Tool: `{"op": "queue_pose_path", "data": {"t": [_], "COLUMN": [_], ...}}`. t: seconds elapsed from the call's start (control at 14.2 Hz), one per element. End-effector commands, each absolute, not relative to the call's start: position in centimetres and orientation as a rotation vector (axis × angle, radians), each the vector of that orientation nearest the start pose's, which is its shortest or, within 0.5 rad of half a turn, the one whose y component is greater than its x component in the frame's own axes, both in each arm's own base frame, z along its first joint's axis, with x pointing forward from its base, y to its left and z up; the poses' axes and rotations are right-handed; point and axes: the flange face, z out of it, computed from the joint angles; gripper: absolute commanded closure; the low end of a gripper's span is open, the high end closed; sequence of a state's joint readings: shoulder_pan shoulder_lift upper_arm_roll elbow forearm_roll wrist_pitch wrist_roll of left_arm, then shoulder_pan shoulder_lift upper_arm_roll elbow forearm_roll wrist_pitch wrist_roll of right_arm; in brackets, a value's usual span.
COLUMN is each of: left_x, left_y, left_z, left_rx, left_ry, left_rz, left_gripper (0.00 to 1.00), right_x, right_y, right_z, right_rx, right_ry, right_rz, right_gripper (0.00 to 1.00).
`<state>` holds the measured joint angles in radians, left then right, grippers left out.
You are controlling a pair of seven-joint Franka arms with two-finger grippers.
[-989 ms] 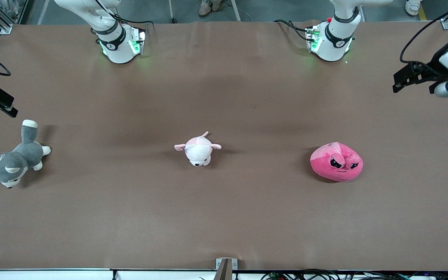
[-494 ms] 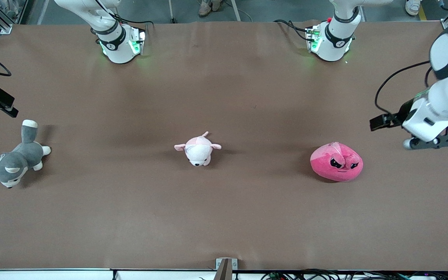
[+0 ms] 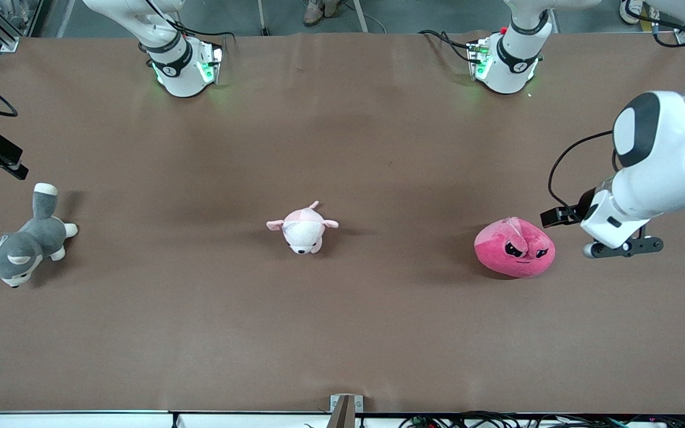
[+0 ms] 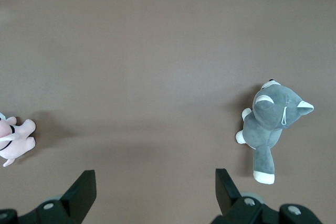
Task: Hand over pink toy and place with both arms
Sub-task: 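Lower the left gripper and grasp the pink plush by its eyes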
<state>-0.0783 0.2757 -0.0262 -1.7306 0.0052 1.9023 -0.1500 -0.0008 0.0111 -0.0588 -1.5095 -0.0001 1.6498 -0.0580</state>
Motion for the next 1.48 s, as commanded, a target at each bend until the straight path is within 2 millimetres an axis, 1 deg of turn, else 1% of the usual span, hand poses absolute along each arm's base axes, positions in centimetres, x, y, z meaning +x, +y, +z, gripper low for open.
{"op": "queue_pose_path", "data": {"t": [0.0, 0.28, 0.64, 0.92, 0.99, 1.13, 1.27, 1.34, 1.41], "left_x": [62.7, 63.0, 63.4, 63.9, 64.1, 64.2, 64.1, 64.1, 64.1], "left_y": [-6.3, -6.4, -6.0, -5.8, -5.8, -5.9, -6.2, -6.3, -6.4], "left_z": [39.4, 37.0, 35.4, 34.2, 34.0, 33.7, 33.6, 33.7, 33.7], "left_rx": [-3.132, -3.134, -3.134, -3.138, -3.140, -3.149, -3.150, -3.149, -3.149], "left_ry": [0.062, 0.135, 0.131, 0.125, 0.124, 0.114, 0.108, 0.111, 0.113], "left_rz": [0.149, 0.137, 0.142, 0.118, 0.111, 0.107, 0.110, 0.112, 0.115], "left_gripper": [0.01, 0.02, 0.05, 0.14, 0.18, 0.33, 0.53, 0.66, 0.76], "right_x": [56.4, 56.4, 56.4, 56.4, 56.3, 56.4, 56.4, 56.3, 56.3], "right_y": [-3.2, -3.3, -3.4, -3.5, -3.5, -3.4, -3.3, -3.4, -3.5], "right_z": [65.6, 65.6, 65.6, 65.6, 65.7, 65.6, 65.6, 65.7, 65.7], "right_rx": [-3.150, -3.150, -3.150, -3.152, -3.152, -3.152, -3.151, -3.150, -3.150], "right_ry": [0.007, 0.009, 0.014, 0.012, 0.012, 0.012, 0.009, 0.012, 0.012], "right_rz": [-0.205, -0.205, -0.207, -0.205, -0.207, -0.205, -0.205, -0.209, -0.212], "right_gripper": [0.00, 0.00, 0.00, 0.00, 0.00, 0.00, 0.00, 0.00, 0.00]}}
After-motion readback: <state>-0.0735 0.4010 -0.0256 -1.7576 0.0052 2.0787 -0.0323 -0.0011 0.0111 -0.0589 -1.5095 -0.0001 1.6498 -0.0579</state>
